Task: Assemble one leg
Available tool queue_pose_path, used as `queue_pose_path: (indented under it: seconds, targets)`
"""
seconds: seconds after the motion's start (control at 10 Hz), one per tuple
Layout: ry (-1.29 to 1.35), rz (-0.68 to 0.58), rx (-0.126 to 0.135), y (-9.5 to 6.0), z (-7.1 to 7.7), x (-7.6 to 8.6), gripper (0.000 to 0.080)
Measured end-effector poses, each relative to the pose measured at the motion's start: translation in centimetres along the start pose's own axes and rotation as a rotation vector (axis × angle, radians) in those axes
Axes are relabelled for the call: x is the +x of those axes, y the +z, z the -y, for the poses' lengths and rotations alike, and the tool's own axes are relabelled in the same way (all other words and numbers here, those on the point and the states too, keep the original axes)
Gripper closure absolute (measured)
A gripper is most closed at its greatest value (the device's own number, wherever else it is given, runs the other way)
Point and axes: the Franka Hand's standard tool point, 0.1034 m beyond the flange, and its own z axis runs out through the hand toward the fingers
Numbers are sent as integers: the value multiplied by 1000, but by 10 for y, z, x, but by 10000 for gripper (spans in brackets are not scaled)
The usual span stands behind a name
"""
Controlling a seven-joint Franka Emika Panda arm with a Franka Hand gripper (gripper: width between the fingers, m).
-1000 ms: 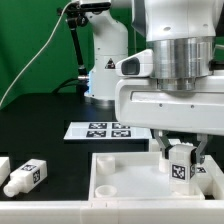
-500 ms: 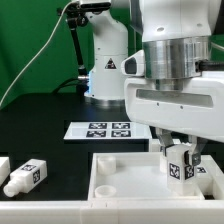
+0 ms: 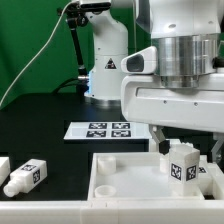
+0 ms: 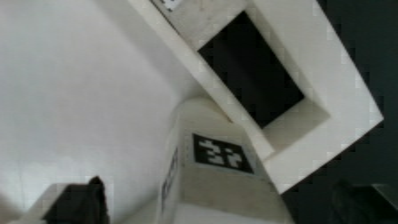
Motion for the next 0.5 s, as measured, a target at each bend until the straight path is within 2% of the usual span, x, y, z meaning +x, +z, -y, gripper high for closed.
queue_pose_path:
  seconds: [0.5]
  targets:
    - [-608,-16,-17,0,6,-2,150]
